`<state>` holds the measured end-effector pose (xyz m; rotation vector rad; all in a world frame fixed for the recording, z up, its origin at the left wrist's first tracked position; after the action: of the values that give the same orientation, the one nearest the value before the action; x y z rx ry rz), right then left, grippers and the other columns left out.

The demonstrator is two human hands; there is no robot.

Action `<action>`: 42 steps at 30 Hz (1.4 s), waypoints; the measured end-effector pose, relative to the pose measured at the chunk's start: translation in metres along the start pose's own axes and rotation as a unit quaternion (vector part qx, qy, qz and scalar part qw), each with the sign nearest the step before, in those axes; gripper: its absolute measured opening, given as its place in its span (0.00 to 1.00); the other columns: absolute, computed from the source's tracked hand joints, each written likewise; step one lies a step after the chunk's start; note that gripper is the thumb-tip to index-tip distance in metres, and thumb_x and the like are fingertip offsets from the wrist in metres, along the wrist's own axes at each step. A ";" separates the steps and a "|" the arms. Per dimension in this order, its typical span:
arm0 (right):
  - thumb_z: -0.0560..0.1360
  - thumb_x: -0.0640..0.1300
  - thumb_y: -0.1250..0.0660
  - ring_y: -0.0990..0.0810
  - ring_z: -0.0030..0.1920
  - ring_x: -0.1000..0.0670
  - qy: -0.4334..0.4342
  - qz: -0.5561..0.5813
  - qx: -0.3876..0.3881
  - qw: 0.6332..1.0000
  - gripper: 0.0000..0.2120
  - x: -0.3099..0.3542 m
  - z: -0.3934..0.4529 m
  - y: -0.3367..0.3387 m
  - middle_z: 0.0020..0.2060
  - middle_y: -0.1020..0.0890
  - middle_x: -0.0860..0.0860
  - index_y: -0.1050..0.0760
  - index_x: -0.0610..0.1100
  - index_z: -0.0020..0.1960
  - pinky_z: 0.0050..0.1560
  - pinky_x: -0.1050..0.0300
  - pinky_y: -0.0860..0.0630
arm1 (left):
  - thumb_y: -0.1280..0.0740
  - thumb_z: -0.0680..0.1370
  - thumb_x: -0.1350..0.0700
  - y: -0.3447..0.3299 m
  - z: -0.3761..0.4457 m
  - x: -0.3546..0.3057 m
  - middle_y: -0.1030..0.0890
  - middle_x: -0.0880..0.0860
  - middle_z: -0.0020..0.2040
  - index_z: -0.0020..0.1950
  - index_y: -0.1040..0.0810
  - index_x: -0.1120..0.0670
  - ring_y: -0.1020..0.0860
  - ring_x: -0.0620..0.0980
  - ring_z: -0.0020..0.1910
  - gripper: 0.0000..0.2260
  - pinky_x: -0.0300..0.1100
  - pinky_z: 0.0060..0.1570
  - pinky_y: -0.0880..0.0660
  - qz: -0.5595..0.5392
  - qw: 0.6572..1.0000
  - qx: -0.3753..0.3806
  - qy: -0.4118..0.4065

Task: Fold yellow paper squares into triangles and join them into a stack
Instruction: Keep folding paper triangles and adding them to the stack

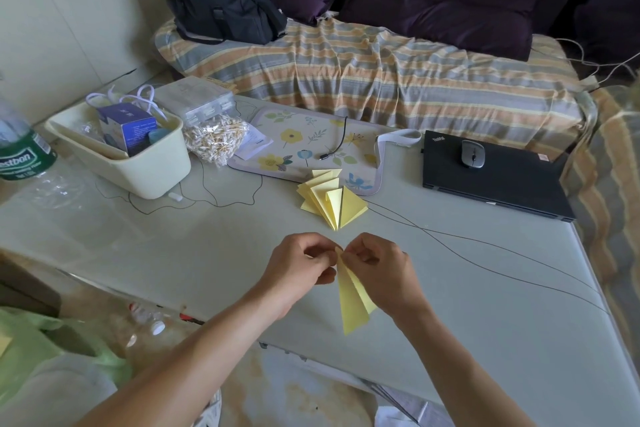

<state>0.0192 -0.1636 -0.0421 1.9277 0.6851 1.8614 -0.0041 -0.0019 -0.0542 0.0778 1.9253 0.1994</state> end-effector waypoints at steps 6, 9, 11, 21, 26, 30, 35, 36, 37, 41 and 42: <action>0.74 0.42 0.28 0.19 0.37 0.58 0.005 0.014 0.015 1.000 0.05 0.001 0.001 -0.002 0.34 0.16 0.56 0.19 0.49 0.40 0.37 0.69 0.28 | 0.28 0.78 0.63 0.007 0.003 -0.004 0.15 0.55 0.41 0.47 0.13 0.54 0.15 0.52 0.37 0.06 0.39 0.42 0.17 0.031 0.999 -0.013 -0.026; 0.75 0.42 0.28 0.19 0.36 0.58 0.009 0.011 0.021 1.000 0.05 0.002 0.001 -0.002 0.33 0.16 0.57 0.18 0.49 0.40 0.36 0.69 0.28 | 0.27 0.77 0.62 0.006 0.003 -0.005 0.13 0.55 0.40 0.46 0.12 0.54 0.14 0.52 0.38 0.04 0.38 0.42 0.18 0.030 0.999 -0.003 -0.025; 0.75 0.42 0.28 0.20 0.36 0.59 0.009 0.015 0.026 1.000 0.05 0.002 0.001 -0.002 0.33 0.16 0.57 0.18 0.48 0.40 0.36 0.71 0.28 | 0.27 0.76 0.62 0.007 0.003 -0.006 0.13 0.54 0.39 0.46 0.12 0.54 0.14 0.53 0.39 0.05 0.40 0.44 0.16 0.032 0.999 -0.006 -0.027; 0.76 0.44 0.29 0.19 0.38 0.60 -0.008 0.048 0.056 0.997 0.06 0.002 0.001 -0.004 0.36 0.15 0.58 0.18 0.51 0.41 0.38 0.71 0.28 | 0.27 0.76 0.60 0.010 0.003 -0.012 0.14 0.52 0.36 0.44 0.12 0.53 0.16 0.48 0.36 0.05 0.37 0.43 0.18 0.040 0.998 -0.010 -0.049; 0.77 0.47 0.29 0.21 0.35 0.62 -0.007 0.054 0.053 0.997 0.06 0.003 0.001 -0.006 0.37 0.15 0.56 0.18 0.50 0.42 0.36 0.71 0.29 | 0.27 0.76 0.57 0.007 0.001 -0.012 0.14 0.51 0.37 0.43 0.13 0.53 0.17 0.46 0.36 0.04 0.40 0.46 0.16 0.024 0.999 -0.005 -0.039; 0.77 0.47 0.28 0.23 0.33 0.61 -0.018 0.045 0.049 0.998 0.06 -0.001 0.002 -0.008 0.36 0.16 0.55 0.19 0.49 0.42 0.33 0.70 0.30 | 0.31 0.75 0.59 0.006 0.002 -0.010 0.15 0.47 0.38 0.45 0.14 0.49 0.19 0.41 0.36 0.08 0.39 0.45 0.19 0.080 0.996 -0.004 -0.038; 0.78 0.46 0.30 0.24 0.32 0.59 -0.033 0.054 0.037 0.997 0.04 -0.005 0.002 -0.007 0.37 0.16 0.54 0.20 0.50 0.44 0.30 0.70 0.31 | 0.31 0.76 0.57 0.007 0.004 -0.008 0.15 0.45 0.41 0.47 0.14 0.47 0.19 0.41 0.40 0.08 0.37 0.43 0.23 0.096 0.994 -0.015 -0.043; 0.78 0.45 0.30 0.25 0.31 0.59 -0.030 0.056 0.036 0.997 0.04 -0.005 0.002 -0.007 0.37 0.15 0.53 0.20 0.50 0.45 0.29 0.70 0.31 | 0.30 0.76 0.56 0.007 0.004 -0.008 0.15 0.45 0.41 0.47 0.14 0.47 0.19 0.41 0.40 0.07 0.36 0.43 0.23 0.095 0.994 -0.016 -0.043; 0.78 0.45 0.30 0.24 0.31 0.59 -0.021 0.054 0.034 0.998 0.03 -0.003 0.002 -0.007 0.36 0.15 0.53 0.21 0.50 0.45 0.29 0.70 0.31 | 0.29 0.77 0.55 0.007 0.005 -0.008 0.15 0.45 0.41 0.47 0.14 0.47 0.18 0.42 0.40 0.05 0.36 0.42 0.22 0.093 0.995 -0.017 -0.042; 0.77 0.40 0.29 0.21 0.41 0.63 0.054 0.013 0.001 0.998 0.03 0.010 -0.001 -0.004 0.40 0.17 0.56 0.20 0.47 0.47 0.38 0.74 0.28 | 0.26 0.76 0.53 0.009 0.006 -0.004 0.15 0.48 0.41 0.47 0.15 0.48 0.16 0.47 0.42 0.02 0.38 0.42 0.20 0.082 0.996 -0.034 -0.031; 0.77 0.40 0.28 0.20 0.43 0.62 0.078 0.009 -0.006 0.997 0.02 0.014 -0.002 -0.004 0.40 0.17 0.56 0.20 0.46 0.47 0.40 0.74 0.27 | 0.26 0.76 0.53 0.011 0.007 -0.003 0.15 0.47 0.41 0.47 0.15 0.48 0.17 0.47 0.42 0.02 0.38 0.42 0.21 0.085 0.995 -0.045 -0.029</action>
<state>0.0170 -0.1524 -0.0326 1.8010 0.7046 2.0377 0.0026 0.0093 -0.0517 0.1871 1.8491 0.3929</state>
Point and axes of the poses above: each hand's wrist, its own z-axis towards the middle knuckle, its own y-axis out of the back of the hand, x = y × z, the point moved 9 cm from there along z, towards the middle knuckle
